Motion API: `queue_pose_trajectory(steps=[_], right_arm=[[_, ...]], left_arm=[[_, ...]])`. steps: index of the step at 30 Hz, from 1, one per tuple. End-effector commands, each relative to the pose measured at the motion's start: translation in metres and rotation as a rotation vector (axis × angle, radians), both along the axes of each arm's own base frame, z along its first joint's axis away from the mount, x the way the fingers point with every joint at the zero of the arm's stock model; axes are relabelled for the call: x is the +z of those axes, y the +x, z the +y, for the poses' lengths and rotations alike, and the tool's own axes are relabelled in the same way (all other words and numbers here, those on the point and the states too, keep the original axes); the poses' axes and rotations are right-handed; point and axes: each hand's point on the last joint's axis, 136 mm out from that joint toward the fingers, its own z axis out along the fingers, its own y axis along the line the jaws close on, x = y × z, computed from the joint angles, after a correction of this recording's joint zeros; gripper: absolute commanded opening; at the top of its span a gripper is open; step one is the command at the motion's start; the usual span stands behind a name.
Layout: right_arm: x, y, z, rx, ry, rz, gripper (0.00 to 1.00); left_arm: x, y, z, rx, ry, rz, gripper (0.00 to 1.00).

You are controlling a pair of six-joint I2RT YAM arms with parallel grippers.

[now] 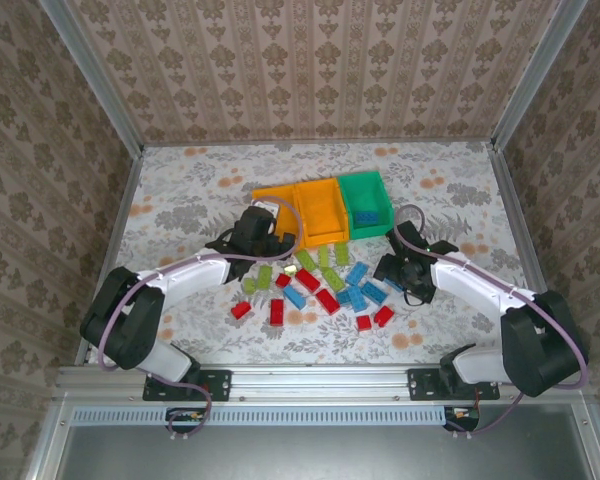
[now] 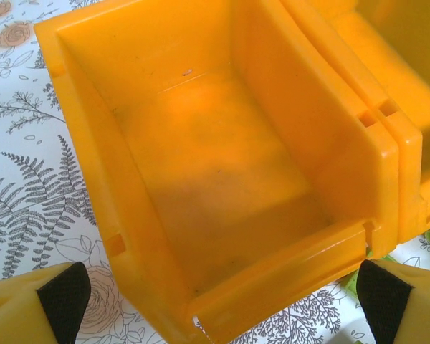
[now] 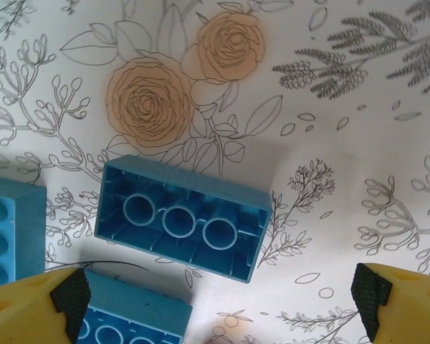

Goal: Sort the legos into containers by color

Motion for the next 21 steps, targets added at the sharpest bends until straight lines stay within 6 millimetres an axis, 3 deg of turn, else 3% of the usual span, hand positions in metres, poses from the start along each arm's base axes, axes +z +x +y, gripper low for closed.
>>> queue_pose_trajectory(steps=[1,6,17,21], right_arm=[[-0.006,0.001,0.007,-0.112,0.058,0.016,0.97],[-0.016,0.012,0.017,-0.136,0.091,0.022,0.97],[-0.035,0.019,0.009,-0.114,-0.003,0.079,0.87],[-0.034,0.025,0.007,-0.062,-0.047,0.08,0.66]], left_arm=[[0.012,0.005,-0.011,-0.038,-0.023,-0.038,1.0],[0.01,0.003,-0.012,-0.045,-0.026,-0.036,1.0],[0.009,0.004,-0.013,-0.051,-0.025,-0.037,1.0],[0.009,0.005,-0.014,-0.051,-0.024,-0.038,1.0]])
